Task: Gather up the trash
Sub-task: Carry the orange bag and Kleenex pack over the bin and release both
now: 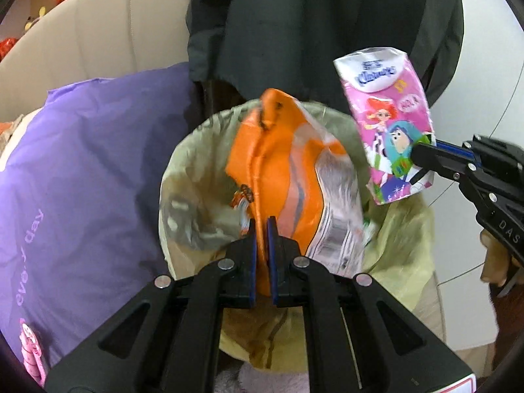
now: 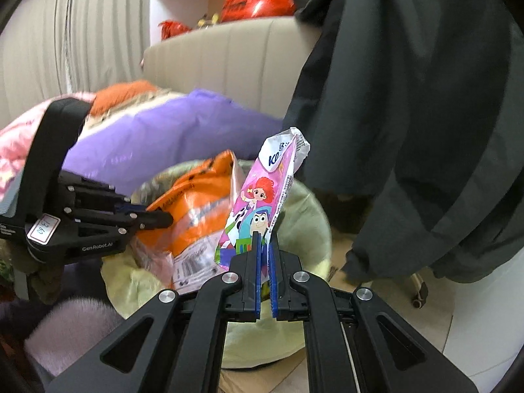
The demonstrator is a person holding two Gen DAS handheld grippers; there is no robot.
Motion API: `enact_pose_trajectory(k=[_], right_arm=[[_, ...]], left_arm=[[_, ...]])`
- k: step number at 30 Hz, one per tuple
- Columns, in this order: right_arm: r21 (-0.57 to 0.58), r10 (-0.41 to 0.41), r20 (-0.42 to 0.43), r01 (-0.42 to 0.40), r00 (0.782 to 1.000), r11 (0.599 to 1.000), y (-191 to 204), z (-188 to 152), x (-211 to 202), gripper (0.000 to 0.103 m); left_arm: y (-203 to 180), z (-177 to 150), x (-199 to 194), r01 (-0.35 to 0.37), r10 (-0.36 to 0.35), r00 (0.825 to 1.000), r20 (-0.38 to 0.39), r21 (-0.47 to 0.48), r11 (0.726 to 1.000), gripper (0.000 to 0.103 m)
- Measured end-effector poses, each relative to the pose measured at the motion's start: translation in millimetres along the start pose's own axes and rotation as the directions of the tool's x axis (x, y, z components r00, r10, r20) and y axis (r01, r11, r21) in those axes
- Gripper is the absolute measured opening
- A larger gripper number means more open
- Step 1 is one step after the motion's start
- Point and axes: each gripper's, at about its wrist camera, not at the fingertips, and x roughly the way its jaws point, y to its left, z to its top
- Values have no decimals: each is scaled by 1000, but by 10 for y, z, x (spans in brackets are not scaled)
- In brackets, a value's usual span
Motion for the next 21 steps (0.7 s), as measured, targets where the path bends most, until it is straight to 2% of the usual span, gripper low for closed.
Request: enact_pose_trajectory(k=[6, 14, 21], right_arm=[[-11, 22, -47, -23, 999, 1000, 62, -116, 170, 6], [37, 52, -68, -50, 996, 998, -17, -262, 173, 6], [52, 64, -63, -60, 996, 997, -7, -300, 124, 6]], left_arm=[[-47, -93, -26, 5, -5, 1000, -2, 15, 1000, 6], [64, -40, -54, 96, -96, 995, 7, -58, 994, 6], [7, -55, -113, 115, -114, 993, 18, -71, 991, 6]])
